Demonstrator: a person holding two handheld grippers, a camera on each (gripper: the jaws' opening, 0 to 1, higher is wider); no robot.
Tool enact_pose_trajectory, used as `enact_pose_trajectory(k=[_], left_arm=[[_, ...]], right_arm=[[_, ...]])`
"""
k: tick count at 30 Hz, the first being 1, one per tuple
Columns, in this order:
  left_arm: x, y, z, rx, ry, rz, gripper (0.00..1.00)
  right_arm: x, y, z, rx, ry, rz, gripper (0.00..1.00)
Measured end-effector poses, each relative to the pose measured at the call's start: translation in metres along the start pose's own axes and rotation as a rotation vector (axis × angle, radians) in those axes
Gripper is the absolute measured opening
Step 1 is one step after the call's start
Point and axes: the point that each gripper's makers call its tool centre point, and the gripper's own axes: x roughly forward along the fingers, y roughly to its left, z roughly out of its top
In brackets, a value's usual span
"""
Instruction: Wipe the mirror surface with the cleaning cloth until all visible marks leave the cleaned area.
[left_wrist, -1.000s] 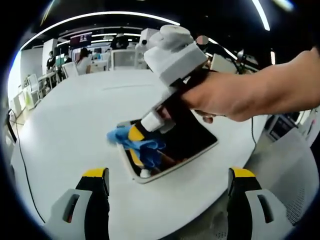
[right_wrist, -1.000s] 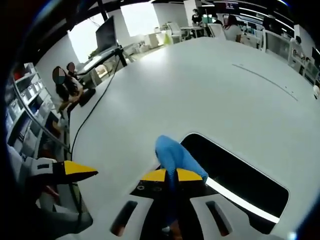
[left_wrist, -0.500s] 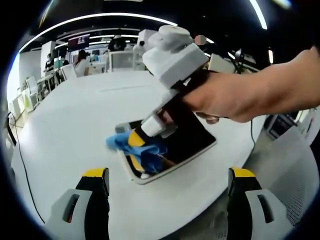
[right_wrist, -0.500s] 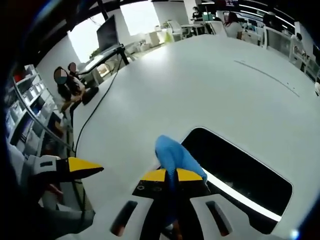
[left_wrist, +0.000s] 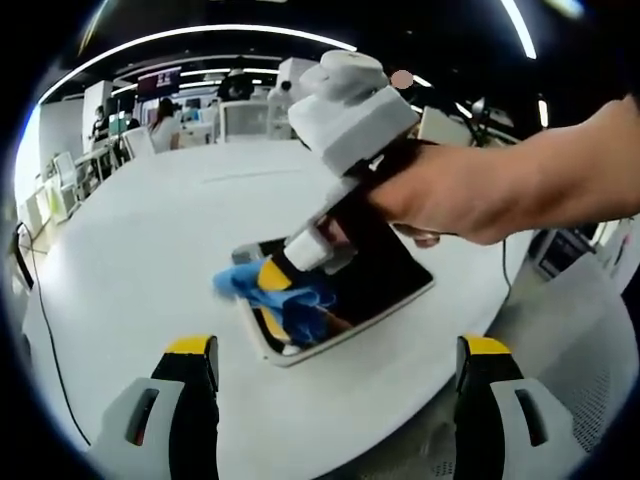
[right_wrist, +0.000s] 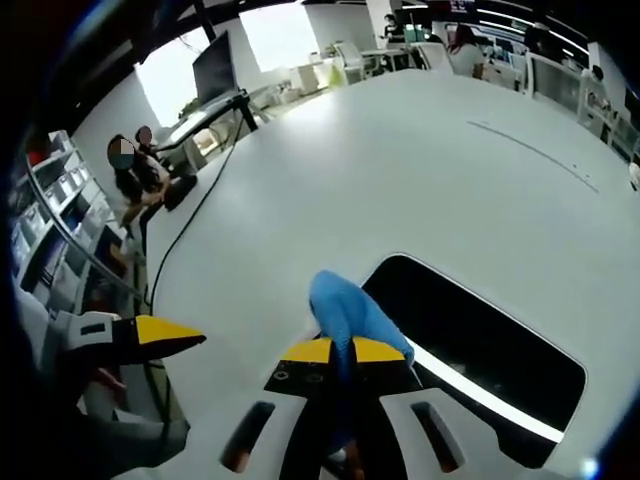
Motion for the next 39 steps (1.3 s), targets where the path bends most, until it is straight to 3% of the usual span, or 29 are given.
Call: enact_pose_trajectory(k=[27, 39], left_arm=[[0.003, 0.002, 0.0, -0.007, -0.004, 0.004, 0.99], [0.002, 0.0, 0.001, -0.003, -0.007, -0.002, 0.99]], right_arm=[[-0.008, -0.016, -0.004, -0.009, -0.001, -0.001, 0.0], [-0.015, -0.028, -0.015, -0.011, 0.002, -0.011, 0.0]])
